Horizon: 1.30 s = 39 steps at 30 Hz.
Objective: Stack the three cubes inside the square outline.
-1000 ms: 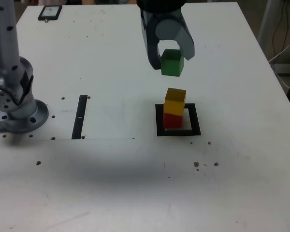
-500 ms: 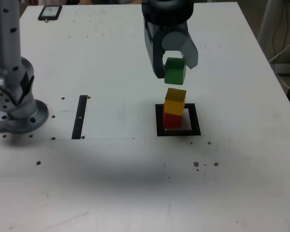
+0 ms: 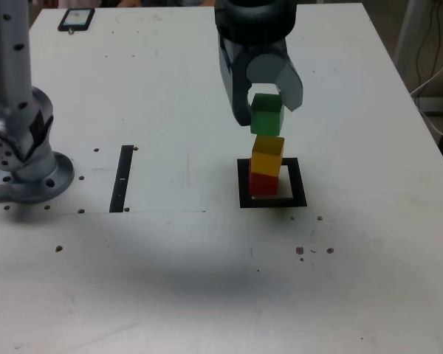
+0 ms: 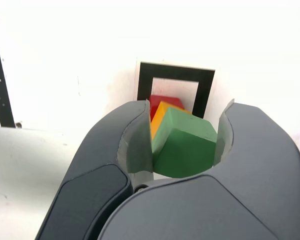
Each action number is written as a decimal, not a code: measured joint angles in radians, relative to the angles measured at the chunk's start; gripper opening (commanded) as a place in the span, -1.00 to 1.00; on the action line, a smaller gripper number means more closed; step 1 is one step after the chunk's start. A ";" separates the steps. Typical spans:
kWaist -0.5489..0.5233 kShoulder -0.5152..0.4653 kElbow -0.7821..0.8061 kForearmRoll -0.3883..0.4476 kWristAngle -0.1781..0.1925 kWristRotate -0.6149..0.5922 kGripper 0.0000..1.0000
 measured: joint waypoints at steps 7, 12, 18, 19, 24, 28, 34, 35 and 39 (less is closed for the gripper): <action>-0.017 0.004 -0.013 0.020 -0.022 -0.013 -0.79; -0.017 0.014 -0.010 0.023 -0.040 -0.013 -0.79; -0.017 0.026 -0.005 0.021 -0.049 -0.013 -0.78; -0.017 0.027 -0.005 0.019 -0.049 -0.013 -0.76; -0.017 0.030 -0.001 0.008 -0.052 -0.013 -0.62; -0.017 0.035 0.002 0.001 -0.058 -0.013 -0.55; -0.017 0.035 0.013 0.001 -0.059 -0.013 -0.17; -0.017 0.036 0.014 0.001 -0.058 -0.012 -0.11; -0.017 0.036 0.015 0.001 -0.054 -0.010 0.15</action>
